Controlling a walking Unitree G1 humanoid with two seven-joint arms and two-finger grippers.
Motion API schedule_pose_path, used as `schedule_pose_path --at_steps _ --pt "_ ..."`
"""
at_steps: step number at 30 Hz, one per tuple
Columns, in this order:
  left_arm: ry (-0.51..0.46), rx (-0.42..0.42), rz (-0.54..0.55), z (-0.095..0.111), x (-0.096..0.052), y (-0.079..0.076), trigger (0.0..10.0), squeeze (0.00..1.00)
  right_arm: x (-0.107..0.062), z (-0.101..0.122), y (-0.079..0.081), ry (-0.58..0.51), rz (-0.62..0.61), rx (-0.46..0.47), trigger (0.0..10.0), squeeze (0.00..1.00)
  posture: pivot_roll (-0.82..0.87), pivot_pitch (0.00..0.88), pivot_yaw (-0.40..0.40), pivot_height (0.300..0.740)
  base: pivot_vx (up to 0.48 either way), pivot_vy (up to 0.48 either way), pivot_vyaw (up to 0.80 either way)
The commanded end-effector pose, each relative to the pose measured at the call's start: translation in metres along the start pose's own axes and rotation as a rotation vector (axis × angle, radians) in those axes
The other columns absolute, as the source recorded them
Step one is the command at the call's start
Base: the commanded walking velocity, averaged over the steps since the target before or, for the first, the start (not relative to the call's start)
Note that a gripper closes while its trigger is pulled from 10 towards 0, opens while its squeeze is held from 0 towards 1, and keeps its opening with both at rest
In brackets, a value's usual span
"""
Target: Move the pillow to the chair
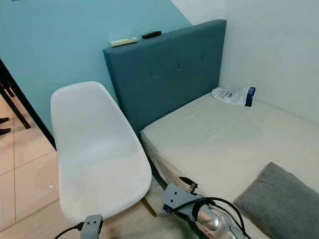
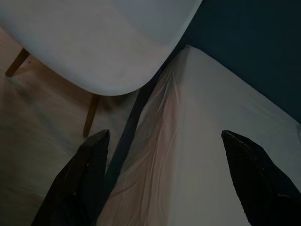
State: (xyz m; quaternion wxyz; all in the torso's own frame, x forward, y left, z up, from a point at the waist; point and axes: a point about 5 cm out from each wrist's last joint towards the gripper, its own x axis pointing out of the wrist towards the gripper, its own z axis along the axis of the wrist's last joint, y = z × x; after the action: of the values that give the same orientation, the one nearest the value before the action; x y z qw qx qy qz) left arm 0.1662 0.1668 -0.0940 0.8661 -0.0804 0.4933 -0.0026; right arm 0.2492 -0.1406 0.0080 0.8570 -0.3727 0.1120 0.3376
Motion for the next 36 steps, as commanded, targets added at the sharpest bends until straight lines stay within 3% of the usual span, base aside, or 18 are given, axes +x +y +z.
schedule_pose_path --at_steps 1,36 --pt "0.005 0.015 0.013 0.0002 -0.0012 0.0070 10.0 0.00 0.0019 0.0052 0.0026 -0.016 0.005 -0.005 10.0 0.00 -0.12 0.008 0.051 0.740 0.000 0.000 0.00" --pt "0.009 0.040 0.003 -0.0002 -0.0006 0.0036 10.0 0.00 0.0001 0.0035 0.0019 -0.009 0.001 -0.004 10.0 0.00 -0.12 0.013 0.056 0.740 0.000 0.000 0.00"
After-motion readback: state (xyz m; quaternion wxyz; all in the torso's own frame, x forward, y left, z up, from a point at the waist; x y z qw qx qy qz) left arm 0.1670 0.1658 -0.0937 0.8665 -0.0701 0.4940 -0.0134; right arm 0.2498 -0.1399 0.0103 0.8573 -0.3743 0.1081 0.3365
